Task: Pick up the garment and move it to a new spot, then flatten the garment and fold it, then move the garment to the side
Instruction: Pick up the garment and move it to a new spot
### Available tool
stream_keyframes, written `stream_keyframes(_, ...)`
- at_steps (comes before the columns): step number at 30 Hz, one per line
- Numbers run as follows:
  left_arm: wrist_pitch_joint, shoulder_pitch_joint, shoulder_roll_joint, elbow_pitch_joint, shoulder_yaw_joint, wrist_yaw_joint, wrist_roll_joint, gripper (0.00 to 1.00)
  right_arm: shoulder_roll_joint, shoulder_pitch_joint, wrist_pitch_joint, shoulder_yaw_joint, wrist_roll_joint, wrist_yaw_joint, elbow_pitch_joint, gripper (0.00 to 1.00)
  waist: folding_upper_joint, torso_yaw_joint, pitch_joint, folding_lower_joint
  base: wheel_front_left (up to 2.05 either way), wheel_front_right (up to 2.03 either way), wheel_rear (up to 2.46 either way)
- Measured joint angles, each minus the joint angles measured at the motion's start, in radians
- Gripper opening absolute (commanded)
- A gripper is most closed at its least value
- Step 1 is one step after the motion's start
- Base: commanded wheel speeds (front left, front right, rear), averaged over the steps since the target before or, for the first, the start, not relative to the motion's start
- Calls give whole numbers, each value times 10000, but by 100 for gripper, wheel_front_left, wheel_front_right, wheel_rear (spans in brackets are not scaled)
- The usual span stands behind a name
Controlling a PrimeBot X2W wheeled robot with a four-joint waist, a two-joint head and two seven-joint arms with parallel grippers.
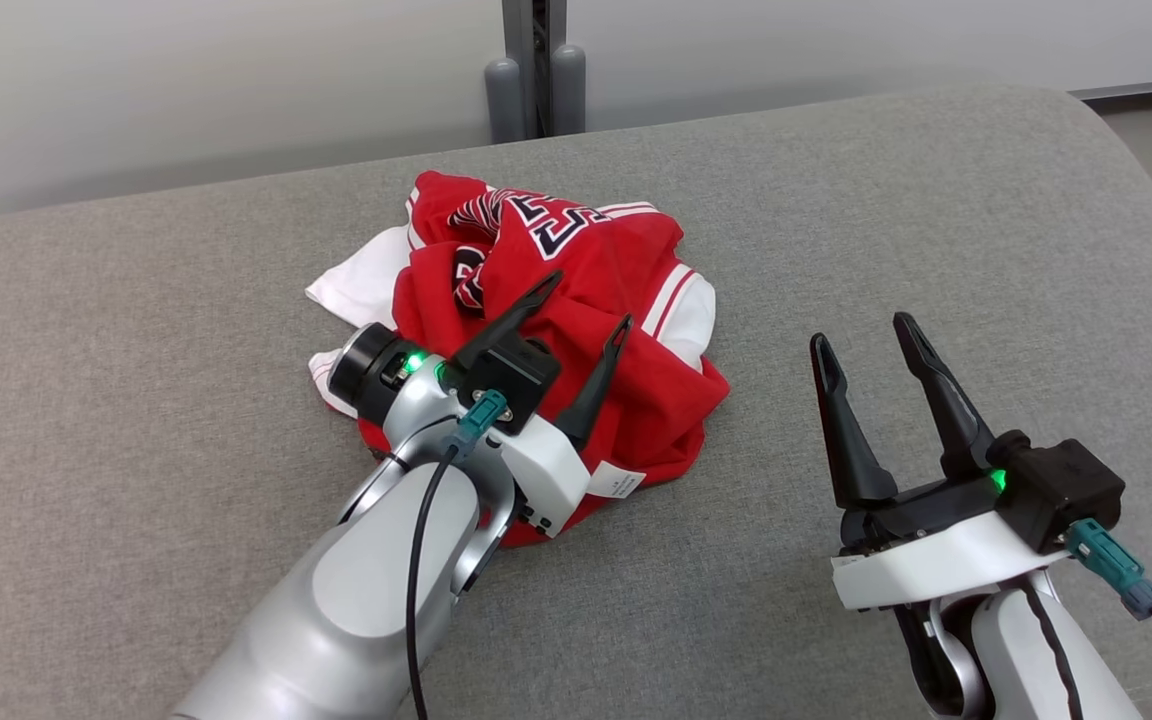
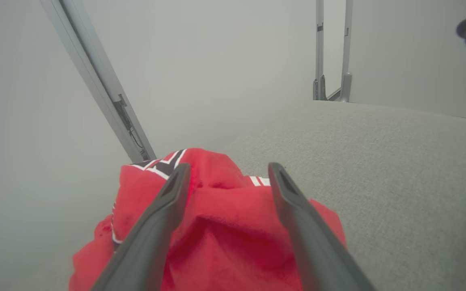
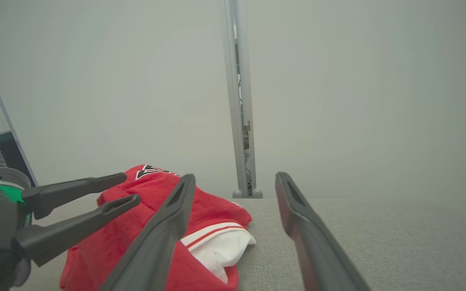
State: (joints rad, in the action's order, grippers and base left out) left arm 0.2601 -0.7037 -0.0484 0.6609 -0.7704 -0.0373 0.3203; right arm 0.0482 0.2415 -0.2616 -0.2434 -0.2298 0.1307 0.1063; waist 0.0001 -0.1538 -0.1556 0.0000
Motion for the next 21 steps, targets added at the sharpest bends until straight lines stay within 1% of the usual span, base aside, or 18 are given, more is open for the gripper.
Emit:
stream_keyframes(5, -130, -221, -2, 596, -199, -79, -67, 100, -2, -9, 0, -69, -46, 0, -17, 100, 0, -108, -35, 0, 0, 0, 0)
stream_keyframes(6, -128, -280, -4, 662, -213, -79, -69, 30, -2, -8, 0, -81, -75, 0, -27, 100, 0, -132, -48, 0, 0, 0, 0)
stream_keyframes(7, -128, -321, 4, 713, -221, -79, -63, 0, 0, -8, 0, -81, -79, 0, -36, 100, 0, -151, -66, 0, 0, 0, 0)
stream_keyframes(16, -12, -611, -4, 234, -197, 23, 2, 0, -2, -12, 0, 40, -71, 0, -50, 100, 0, -95, -91, 0, 0, 0, 0)
stream_keyframes(19, -2, -644, -69, -157, 38, 23, 4, 0, 0, -15, 0, 50, -63, 0, -38, 100, 0, -28, -40, 0, 0, 0, 0)
stream_keyframes(21, -2, -749, -140, -662, 353, 25, 77, 0, -2, -17, 0, 63, -52, 0, -42, 100, 0, 43, -11, 0, 0, 0, 0)
